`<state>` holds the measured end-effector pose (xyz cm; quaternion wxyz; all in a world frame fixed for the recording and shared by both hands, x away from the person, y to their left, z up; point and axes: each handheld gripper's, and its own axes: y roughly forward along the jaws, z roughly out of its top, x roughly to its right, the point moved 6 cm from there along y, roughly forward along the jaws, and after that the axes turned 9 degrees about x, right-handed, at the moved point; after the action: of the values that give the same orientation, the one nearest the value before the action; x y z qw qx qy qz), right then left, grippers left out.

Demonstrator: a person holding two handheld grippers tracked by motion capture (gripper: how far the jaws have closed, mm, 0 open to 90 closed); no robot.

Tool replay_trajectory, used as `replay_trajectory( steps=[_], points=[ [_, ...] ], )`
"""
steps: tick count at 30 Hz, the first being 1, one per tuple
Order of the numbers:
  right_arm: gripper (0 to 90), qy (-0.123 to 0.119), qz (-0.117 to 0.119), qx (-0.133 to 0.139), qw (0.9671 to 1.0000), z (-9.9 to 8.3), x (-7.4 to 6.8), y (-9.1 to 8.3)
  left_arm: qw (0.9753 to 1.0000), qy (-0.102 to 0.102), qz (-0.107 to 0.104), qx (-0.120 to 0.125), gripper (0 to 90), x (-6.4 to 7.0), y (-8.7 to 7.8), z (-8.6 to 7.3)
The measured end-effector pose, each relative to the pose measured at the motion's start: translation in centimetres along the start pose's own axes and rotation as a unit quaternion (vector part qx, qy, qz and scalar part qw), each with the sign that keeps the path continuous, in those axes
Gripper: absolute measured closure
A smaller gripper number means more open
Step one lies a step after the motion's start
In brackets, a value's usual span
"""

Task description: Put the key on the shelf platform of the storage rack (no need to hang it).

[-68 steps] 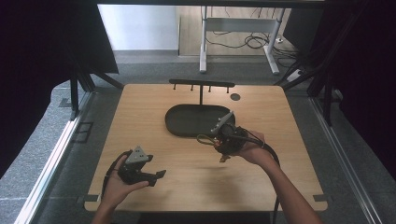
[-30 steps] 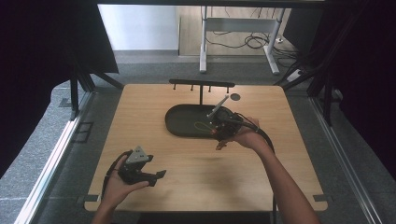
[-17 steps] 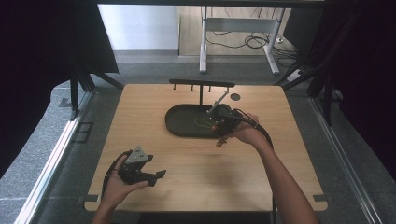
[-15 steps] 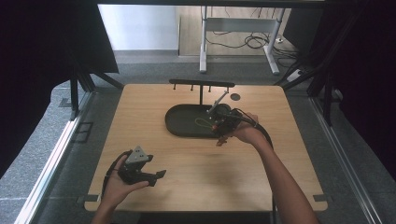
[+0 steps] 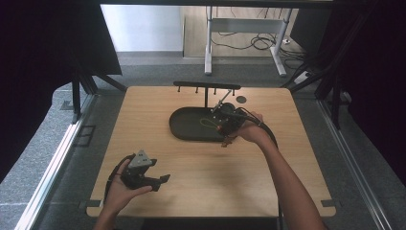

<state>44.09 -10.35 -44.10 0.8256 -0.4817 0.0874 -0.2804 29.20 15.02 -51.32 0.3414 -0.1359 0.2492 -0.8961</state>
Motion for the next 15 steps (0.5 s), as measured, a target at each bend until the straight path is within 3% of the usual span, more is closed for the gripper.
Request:
replay_trajectory(
  steps=[15],
  points=[
    [66.9, 0.008, -0.001, -0.003, 1.0000, 1.0, 1.5, 0.3, 1.0000, -0.002, 0.001, -0.001, 22.9, 0.0, 0.0, -0.1]
  ],
)
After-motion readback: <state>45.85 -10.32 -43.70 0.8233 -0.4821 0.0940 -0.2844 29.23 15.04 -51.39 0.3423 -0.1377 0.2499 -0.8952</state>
